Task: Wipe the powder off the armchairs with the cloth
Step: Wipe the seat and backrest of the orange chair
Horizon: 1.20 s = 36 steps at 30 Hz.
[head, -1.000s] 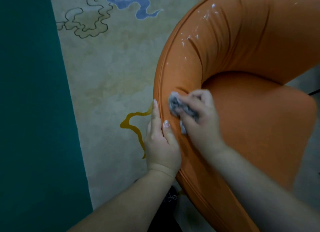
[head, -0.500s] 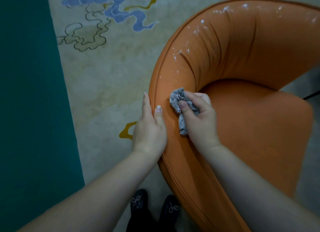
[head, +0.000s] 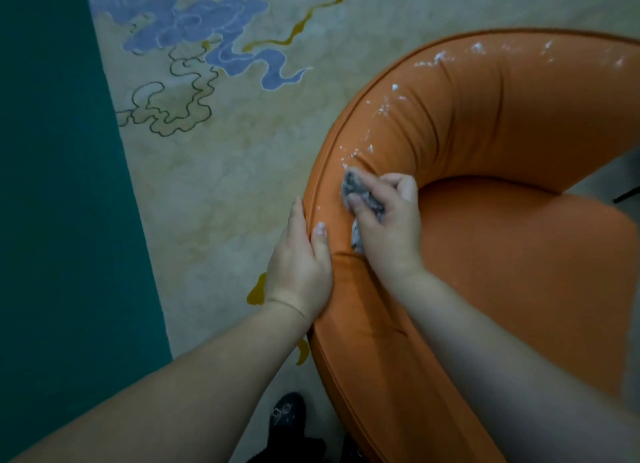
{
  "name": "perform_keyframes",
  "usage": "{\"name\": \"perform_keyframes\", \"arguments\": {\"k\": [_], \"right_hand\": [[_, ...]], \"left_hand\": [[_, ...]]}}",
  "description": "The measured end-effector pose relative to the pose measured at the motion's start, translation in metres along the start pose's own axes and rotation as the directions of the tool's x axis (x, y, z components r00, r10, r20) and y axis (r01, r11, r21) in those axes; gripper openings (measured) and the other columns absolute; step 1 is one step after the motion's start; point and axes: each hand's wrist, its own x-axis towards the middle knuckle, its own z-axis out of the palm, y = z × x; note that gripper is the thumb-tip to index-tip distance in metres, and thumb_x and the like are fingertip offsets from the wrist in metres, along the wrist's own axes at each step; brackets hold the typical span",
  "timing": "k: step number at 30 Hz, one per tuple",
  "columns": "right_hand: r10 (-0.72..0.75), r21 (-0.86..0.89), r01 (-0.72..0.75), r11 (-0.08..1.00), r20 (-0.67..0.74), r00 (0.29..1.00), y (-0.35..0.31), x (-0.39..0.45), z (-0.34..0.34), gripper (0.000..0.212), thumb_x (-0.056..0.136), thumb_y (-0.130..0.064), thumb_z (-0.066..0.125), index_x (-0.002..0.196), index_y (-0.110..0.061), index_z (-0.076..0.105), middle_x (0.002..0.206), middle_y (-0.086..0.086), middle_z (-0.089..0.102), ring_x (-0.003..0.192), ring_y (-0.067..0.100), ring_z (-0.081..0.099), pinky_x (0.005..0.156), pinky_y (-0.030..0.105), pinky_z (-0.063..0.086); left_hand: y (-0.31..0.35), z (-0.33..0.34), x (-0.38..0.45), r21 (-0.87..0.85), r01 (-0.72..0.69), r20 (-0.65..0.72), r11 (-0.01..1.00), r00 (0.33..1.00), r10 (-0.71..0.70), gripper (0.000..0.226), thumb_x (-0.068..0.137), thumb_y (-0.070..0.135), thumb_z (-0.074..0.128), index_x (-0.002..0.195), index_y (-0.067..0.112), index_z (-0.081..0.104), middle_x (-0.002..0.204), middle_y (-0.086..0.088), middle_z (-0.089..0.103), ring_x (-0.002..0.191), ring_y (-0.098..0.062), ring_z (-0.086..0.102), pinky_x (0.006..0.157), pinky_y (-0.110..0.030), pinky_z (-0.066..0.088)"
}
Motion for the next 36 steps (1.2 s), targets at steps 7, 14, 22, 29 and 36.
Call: {"name": "perform_keyframes", "arguments": {"k": [7, 14, 22, 29, 36], "right_hand": [[-0.107, -0.134, 0.103, 0.986, -0.02, 0.994, -0.005, 0.03, 0.015, 0.032, 0.079, -0.013, 0.067, 0.11, -0.023, 0.072, 0.102, 0.0, 0.042, 0.099, 0.03, 0.051, 0.091, 0.045, 0.046], [-0.205, -0.192, 0.229, 0.954, 0.137, 0.969, -0.015, -0.002, 0.012, 0.026, 0.081, -0.019, 0.063, 0.105, -0.02, 0.074, 0.101, 0.003, 0.044, 0.094, 0.031, 0.052, 0.085, 0.045, 0.047], [-0.101, -0.215, 0.092, 0.972, -0.03, 0.994, -0.015, 0.018, 0.024, 0.027, 0.078, -0.014, 0.067, 0.103, -0.021, 0.074, 0.101, 0.002, 0.043, 0.098, 0.027, 0.051, 0.09, 0.043, 0.046], [-0.094, -0.212, 0.076, 0.974, -0.077, 0.993, -0.019, 0.01, 0.025, 0.029, 0.079, -0.01, 0.068, 0.106, -0.02, 0.073, 0.098, 0.005, 0.044, 0.094, 0.023, 0.052, 0.086, 0.031, 0.047], [0.036, -0.073, -0.056, 0.996, -0.247, 0.968, -0.006, 0.046, 0.031, 0.032, 0.081, -0.014, 0.066, 0.109, -0.027, 0.068, 0.098, -0.001, 0.043, 0.097, 0.015, 0.052, 0.093, 0.031, 0.046]], "left_hand": [[-0.003, 0.001, -0.003, -0.125, 0.004, -0.019, 0.992, 1.0, -0.006, 0.064, 0.09, 0.036, 0.026, 0.15, 0.015, 0.025, 0.15, -0.008, 0.039, 0.135, -0.019, 0.039, 0.1, -0.008, 0.023], [-0.01, 0.001, -0.001, -0.154, -0.03, 0.022, 0.988, 0.999, 0.033, 0.062, 0.092, 0.033, 0.026, 0.151, 0.012, 0.024, 0.151, -0.006, 0.037, 0.135, -0.019, 0.039, 0.095, 0.001, 0.02], [0.006, -0.011, -0.008, -0.211, 0.031, 0.236, 0.977, 0.972, 0.02, 0.056, 0.1, 0.024, 0.025, 0.147, -0.003, 0.01, 0.151, -0.019, 0.029, 0.111, 0.008, 0.056, 0.087, -0.014, 0.028], [0.004, -0.008, -0.004, -0.053, 0.03, 0.094, 0.998, 0.995, -0.025, 0.058, 0.097, 0.038, 0.022, 0.153, 0.023, 0.014, 0.152, -0.001, 0.036, 0.129, -0.021, 0.045, 0.085, -0.019, 0.033], [0.021, -0.014, 0.033, 0.067, 0.063, 0.162, 0.996, 0.984, -0.073, 0.053, 0.102, 0.035, 0.026, 0.153, 0.022, 0.016, 0.15, -0.007, 0.04, 0.127, -0.032, 0.046, 0.094, -0.035, 0.038]]}}
